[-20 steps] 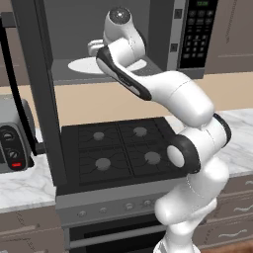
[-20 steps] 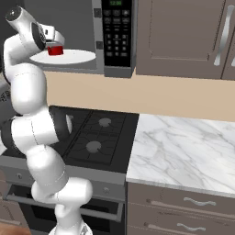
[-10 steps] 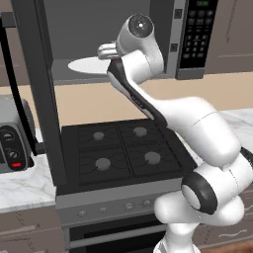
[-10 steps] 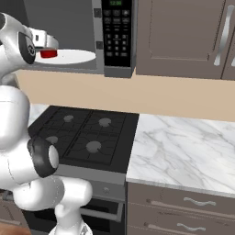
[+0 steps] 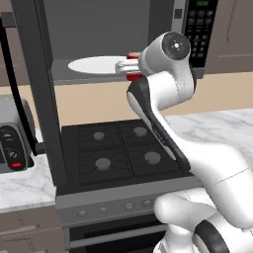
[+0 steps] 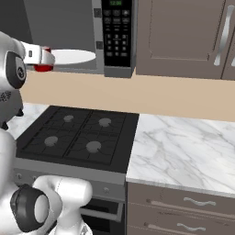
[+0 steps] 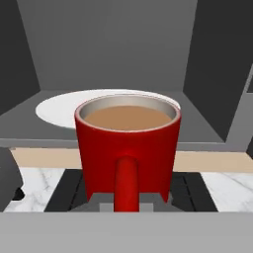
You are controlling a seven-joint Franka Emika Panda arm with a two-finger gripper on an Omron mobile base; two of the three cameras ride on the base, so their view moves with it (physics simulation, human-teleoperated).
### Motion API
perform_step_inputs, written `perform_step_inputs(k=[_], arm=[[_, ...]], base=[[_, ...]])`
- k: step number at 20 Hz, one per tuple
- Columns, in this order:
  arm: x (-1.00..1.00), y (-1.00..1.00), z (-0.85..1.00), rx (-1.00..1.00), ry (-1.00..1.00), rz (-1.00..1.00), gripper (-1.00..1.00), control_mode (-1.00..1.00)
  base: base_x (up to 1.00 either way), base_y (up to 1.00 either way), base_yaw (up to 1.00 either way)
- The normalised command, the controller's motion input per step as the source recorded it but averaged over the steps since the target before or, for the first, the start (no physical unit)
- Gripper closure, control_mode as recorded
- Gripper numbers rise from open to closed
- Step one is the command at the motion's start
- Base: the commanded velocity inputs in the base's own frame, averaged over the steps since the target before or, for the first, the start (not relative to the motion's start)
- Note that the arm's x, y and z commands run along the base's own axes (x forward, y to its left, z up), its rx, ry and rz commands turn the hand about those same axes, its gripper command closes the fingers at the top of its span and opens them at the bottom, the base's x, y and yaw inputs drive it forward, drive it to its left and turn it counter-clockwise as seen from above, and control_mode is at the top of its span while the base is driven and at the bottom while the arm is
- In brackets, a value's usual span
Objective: Pick the cup of tea, navigate to the dining table, and place it on the saucer.
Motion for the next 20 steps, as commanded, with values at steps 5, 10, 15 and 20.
perform_step_inputs(k=[5,10,15,20], arm=[[-1.00,-0.30,-0.03,0.03,0.00,0.07,1.00,-1.00],[-0.92,-0.20,0.00,0.02,-0.02,0.12,1.00,-1.00],[-0.32,-0.27,0.00,0.02,0.00,0.16,1.00,-1.00],[0.00,-0.35,-0.03,0.00,0.04,0.25,1.00,-1.00]], base=[[0.00,0.00,0.00],[0.00,0.00,0.00],[0.00,0.00,0.00],[0.00,0.00,0.00]])
